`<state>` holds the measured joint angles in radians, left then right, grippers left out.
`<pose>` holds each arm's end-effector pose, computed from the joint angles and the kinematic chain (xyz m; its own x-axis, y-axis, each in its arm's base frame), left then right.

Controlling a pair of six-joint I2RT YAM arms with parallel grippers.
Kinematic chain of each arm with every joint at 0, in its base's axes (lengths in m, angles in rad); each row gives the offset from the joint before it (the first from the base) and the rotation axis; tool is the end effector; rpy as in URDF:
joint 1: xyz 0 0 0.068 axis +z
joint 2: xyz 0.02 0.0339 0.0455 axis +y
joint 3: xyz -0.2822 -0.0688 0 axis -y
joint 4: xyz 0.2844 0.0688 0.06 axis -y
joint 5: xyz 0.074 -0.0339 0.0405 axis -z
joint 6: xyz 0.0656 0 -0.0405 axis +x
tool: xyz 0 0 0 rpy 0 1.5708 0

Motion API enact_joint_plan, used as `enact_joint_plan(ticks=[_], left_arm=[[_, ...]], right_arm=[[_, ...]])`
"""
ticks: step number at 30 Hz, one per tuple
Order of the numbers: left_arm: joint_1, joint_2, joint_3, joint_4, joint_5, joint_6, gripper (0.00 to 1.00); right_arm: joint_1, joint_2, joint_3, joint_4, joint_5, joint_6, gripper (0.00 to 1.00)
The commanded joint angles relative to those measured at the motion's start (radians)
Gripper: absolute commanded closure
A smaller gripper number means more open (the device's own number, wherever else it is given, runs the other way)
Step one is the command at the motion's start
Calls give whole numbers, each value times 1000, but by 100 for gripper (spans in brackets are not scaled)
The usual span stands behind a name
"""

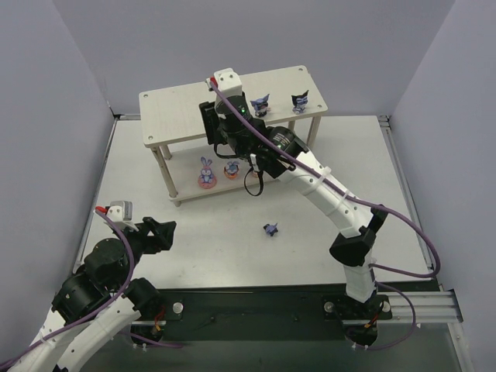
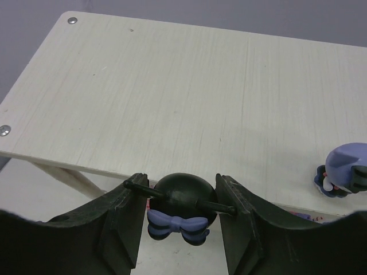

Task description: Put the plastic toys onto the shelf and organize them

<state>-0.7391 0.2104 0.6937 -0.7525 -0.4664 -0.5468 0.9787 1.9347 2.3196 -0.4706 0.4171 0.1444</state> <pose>0.0907 -0.0427 0.3225 -0.3142 -0.3420 -0.8856 0.1381 0.9065 -0.3991 0.2983 0.3959 0.5281 -0.1240 0.0513 -0.9910 -0.5209 0.8466 0.1091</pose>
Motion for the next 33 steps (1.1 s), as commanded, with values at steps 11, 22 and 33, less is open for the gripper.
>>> enact_joint_plan(ticks=[11,22,33], left_arm=[[-6,-6,-3,32,9,-1,18],[-5,-11,-2,31,11,-4,18],[-6,-11,-2,33,9,-1,18]], right_arm=[[-63,21,49,53,-24,7,98],[-86,38,52,43,-40,90,96],[-104,55,57,36,-63,113,92]])
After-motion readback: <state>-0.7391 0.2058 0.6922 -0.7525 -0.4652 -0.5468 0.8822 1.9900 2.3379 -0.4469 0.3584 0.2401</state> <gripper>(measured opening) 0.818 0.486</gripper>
